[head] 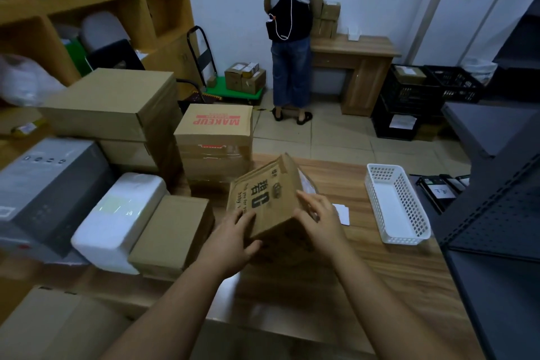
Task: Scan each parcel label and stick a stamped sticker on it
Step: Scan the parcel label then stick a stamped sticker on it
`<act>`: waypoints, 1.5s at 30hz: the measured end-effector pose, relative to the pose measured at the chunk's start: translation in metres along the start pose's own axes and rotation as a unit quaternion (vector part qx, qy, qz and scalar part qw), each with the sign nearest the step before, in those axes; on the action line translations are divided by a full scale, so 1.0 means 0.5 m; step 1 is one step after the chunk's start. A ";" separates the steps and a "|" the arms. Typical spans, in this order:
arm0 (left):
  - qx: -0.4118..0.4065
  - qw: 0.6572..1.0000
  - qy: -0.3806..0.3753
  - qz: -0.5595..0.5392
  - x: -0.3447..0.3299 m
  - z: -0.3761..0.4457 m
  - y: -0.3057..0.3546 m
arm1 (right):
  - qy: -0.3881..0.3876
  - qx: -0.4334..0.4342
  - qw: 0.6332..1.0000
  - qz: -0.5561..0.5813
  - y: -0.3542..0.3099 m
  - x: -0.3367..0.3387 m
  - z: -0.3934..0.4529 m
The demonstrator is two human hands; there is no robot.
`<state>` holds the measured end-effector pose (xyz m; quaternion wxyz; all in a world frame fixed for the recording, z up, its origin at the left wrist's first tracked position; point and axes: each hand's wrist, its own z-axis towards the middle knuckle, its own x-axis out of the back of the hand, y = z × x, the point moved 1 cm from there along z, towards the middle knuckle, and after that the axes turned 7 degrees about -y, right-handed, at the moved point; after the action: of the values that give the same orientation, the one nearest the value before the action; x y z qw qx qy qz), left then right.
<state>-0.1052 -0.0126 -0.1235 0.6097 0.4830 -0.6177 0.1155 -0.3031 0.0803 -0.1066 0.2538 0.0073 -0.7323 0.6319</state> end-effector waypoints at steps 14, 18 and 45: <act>0.034 0.996 -0.003 0.088 0.002 0.002 -0.067 | -0.032 -0.024 0.988 -0.150 0.046 -0.087 0.019; 0.015 0.995 0.010 0.097 -0.004 0.003 -0.054 | 0.000 -0.040 0.990 -0.134 0.062 -0.076 0.008; -0.057 0.985 0.074 0.144 -0.056 0.053 0.015 | -0.073 -0.267 0.882 -0.381 0.391 0.078 -0.137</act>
<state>-0.1335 -0.0155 -0.1503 0.6572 0.3441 -0.6394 0.2022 -0.3770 0.1955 -0.2672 0.4129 0.2641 -0.8304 0.2649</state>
